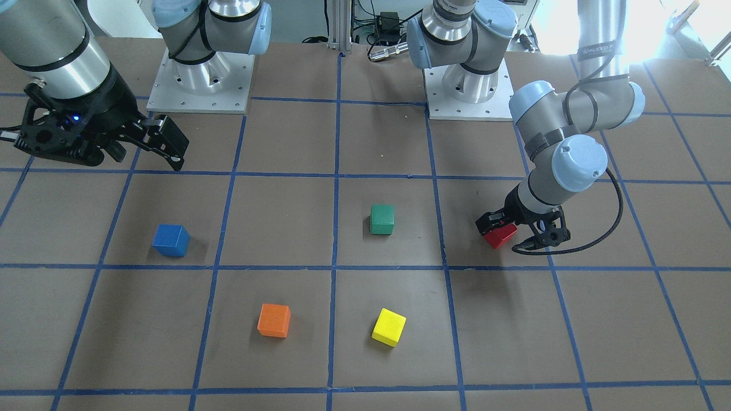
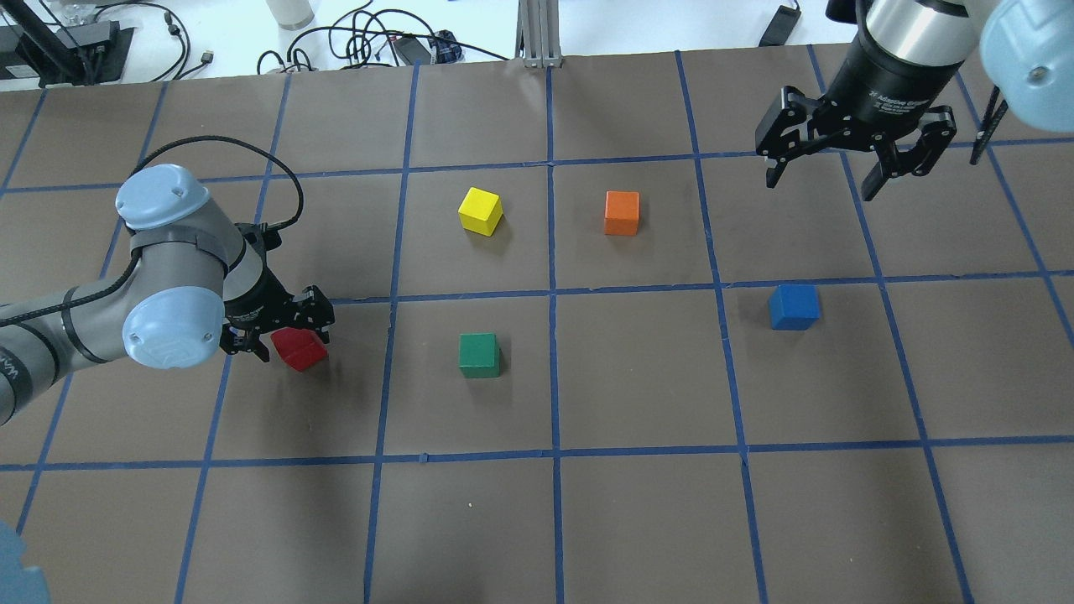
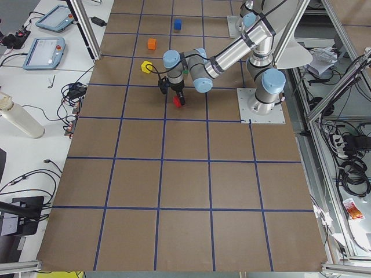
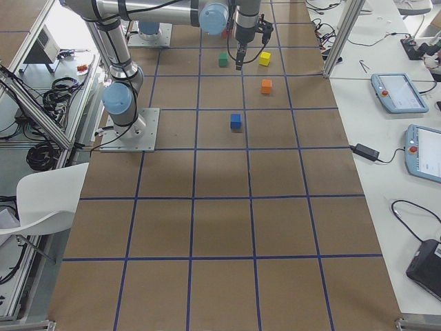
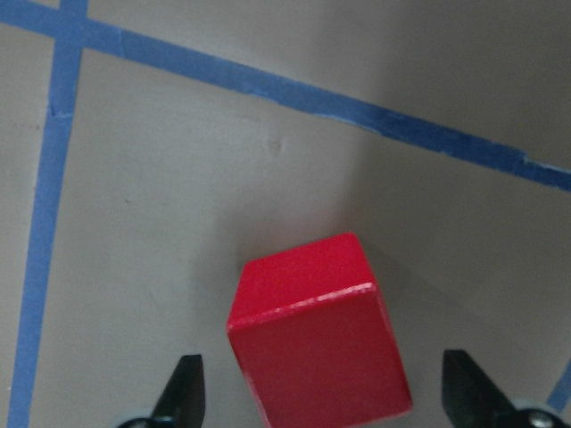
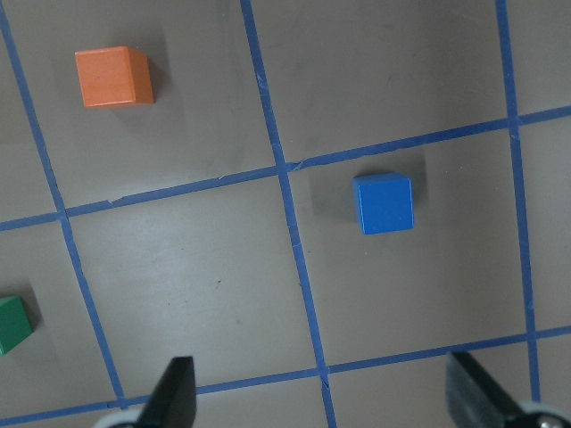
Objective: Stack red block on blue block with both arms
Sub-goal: 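Close the left gripper on the red cube, then carry the red cube with the left gripper toward the table center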
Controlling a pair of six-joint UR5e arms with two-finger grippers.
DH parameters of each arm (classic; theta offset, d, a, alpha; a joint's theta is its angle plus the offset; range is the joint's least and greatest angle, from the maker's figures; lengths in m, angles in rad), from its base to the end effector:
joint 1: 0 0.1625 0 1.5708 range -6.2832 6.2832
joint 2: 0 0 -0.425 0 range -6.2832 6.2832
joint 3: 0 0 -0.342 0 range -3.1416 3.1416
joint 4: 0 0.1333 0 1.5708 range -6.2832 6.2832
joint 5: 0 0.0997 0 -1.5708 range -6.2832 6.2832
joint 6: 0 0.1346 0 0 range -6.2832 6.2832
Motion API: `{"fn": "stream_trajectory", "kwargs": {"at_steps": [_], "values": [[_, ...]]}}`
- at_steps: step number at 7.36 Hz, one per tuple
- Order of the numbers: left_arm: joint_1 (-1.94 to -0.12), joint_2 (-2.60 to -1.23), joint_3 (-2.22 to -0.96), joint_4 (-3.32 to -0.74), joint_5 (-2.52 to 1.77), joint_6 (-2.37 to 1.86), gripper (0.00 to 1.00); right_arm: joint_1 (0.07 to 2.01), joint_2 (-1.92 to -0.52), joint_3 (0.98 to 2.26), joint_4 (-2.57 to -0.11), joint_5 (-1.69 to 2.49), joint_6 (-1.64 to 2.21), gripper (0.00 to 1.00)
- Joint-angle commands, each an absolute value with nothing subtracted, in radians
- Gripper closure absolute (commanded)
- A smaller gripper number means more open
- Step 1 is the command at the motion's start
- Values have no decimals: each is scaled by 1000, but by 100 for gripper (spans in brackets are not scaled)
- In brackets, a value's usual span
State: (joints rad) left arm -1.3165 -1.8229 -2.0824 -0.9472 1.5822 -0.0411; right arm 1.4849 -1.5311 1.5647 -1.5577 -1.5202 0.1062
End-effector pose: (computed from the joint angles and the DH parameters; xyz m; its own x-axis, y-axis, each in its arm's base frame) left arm -0.0186 -0.4522 0.1903 -0.9571 -0.2892 -0.0170 -0.2887 0.9473 0.1391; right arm 0.1008 -0.4623 0.4367 -0.9801 0.1930 -0.0453 0.1907 0.9803 0.0518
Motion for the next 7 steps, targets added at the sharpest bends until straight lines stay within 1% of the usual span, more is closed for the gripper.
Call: {"fn": "stream_trajectory", "kwargs": {"at_steps": [1, 2, 3, 4, 5, 7], "values": [[-1319, -1827, -2071, -943, 1585, -40, 88, 1485, -1532, 1566, -1559, -1520, 106, 0], [-1325, -1810, -2025, -959, 1583, -31, 100, 1485, -1532, 1568, -1559, -1520, 107, 0], [-1368, -1806, -1943, -1041, 1582, -43, 100, 1485, -1534, 1568, -1559, -1520, 106, 0], [-1481, -1805, -1862, -1064, 1585, -75, 100, 1485, -1534, 1568, -1559, -1520, 107, 0], [-1597, -1836, -1783, -1078, 1574, -137, 100, 1485, -1534, 1566, -1559, -1520, 107, 0], [-1763, -1887, -1720, -1085, 1498, -251, 100, 1485, -1534, 1566, -1560, -1519, 109, 0]]}}
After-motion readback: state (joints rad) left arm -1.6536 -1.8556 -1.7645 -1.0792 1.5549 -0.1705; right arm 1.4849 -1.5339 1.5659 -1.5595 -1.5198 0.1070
